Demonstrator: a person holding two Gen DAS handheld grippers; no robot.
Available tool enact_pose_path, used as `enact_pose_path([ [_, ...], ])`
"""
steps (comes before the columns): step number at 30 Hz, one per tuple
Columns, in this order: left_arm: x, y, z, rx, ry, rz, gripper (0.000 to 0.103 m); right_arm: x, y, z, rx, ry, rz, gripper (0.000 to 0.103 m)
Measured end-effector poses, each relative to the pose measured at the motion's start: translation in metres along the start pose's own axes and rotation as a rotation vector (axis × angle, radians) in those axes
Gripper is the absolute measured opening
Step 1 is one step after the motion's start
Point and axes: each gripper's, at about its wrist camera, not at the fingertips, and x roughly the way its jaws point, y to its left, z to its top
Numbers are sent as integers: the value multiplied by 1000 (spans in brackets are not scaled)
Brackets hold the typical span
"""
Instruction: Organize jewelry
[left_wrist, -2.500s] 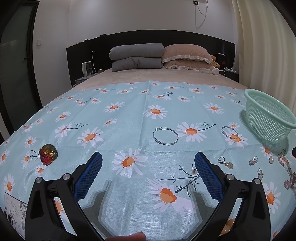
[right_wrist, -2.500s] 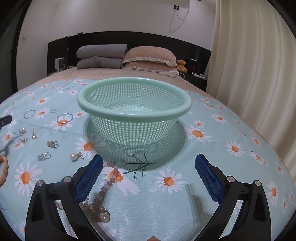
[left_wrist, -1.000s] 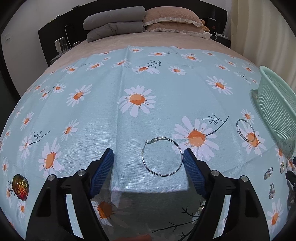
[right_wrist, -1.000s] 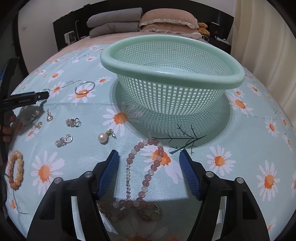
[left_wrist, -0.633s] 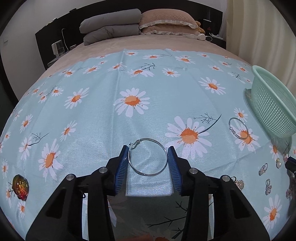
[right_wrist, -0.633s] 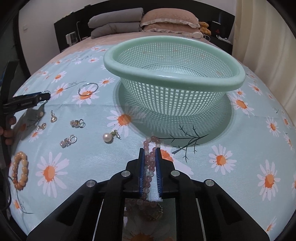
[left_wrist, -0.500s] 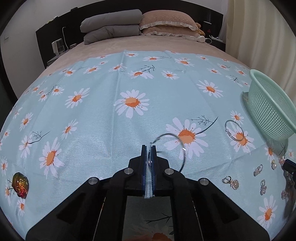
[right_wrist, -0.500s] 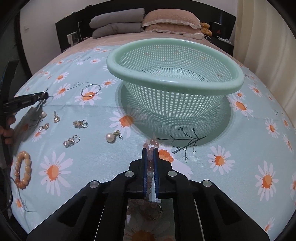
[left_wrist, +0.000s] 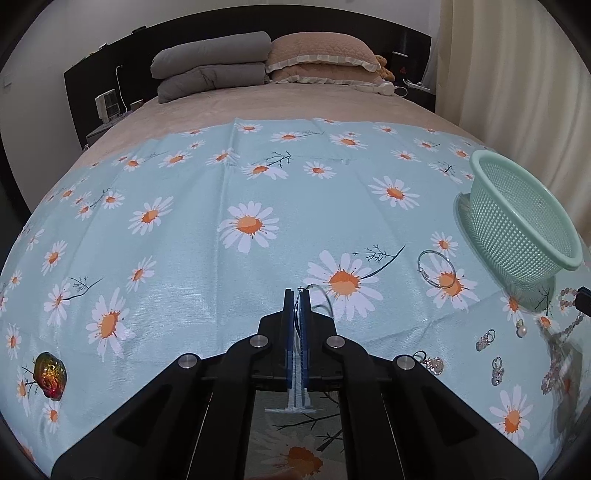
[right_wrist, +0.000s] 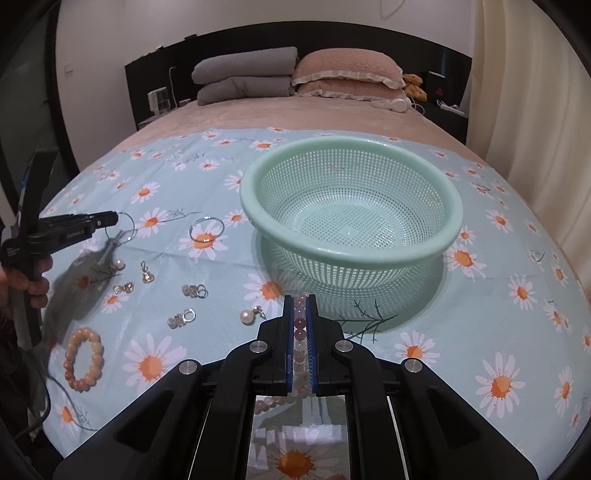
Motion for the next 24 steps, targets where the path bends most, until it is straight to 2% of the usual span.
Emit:
enact_pose_path([
  [14,-60,-43,45,108,-121,-43,3,-46,-2,46,-53,-137,-2,6],
  [18,-72,-59,58,134,-144,-80,3,-63,-5,67,-71,-195,-2,6],
  [24,-81,-93,77,179,-160,-175,3,-79,-16,101,-87,-260,0,6],
])
